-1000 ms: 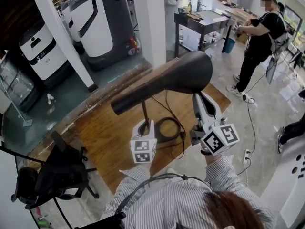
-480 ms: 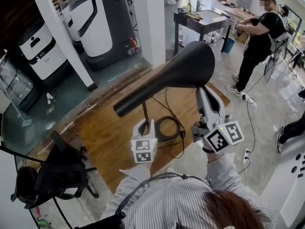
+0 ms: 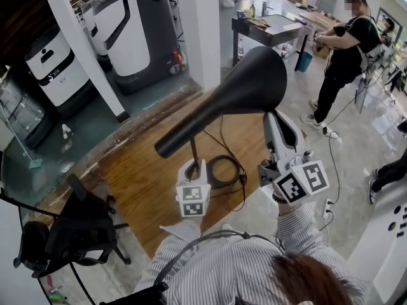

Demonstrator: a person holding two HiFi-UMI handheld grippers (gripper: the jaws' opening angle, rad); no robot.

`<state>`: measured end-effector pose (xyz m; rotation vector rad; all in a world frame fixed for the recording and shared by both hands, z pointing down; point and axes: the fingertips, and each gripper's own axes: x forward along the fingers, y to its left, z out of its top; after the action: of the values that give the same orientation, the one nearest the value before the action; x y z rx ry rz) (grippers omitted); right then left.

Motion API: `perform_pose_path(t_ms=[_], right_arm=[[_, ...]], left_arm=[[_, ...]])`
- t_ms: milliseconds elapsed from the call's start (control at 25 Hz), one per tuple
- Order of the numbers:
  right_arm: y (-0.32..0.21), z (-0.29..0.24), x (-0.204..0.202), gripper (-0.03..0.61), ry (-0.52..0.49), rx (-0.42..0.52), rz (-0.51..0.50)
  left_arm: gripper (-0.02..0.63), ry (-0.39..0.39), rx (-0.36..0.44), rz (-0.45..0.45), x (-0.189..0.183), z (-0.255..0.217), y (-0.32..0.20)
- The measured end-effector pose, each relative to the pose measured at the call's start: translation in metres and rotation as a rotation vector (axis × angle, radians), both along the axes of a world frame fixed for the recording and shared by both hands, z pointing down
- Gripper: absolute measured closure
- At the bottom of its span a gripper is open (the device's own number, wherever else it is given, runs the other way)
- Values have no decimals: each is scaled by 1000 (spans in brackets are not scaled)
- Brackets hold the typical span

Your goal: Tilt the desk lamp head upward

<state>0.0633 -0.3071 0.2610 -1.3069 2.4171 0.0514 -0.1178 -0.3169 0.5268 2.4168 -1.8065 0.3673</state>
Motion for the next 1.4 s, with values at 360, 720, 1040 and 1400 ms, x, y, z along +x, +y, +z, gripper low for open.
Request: perform_pose_path(t_ms=[360, 720, 1040, 1400], right_arm=[[6, -15, -5, 548, 67, 55, 24], [13, -27, -8, 548, 109, 103, 34], [18, -38, -11, 549, 140, 138, 38], [15, -40, -13, 549, 155, 139, 40]], left_arm=[[571, -14, 0, -11, 0, 1, -1], [571, -27, 11, -25, 0, 2, 0], [571, -28, 16, -28, 2, 0, -2], [571, -10, 27, -34, 2, 0, -3]])
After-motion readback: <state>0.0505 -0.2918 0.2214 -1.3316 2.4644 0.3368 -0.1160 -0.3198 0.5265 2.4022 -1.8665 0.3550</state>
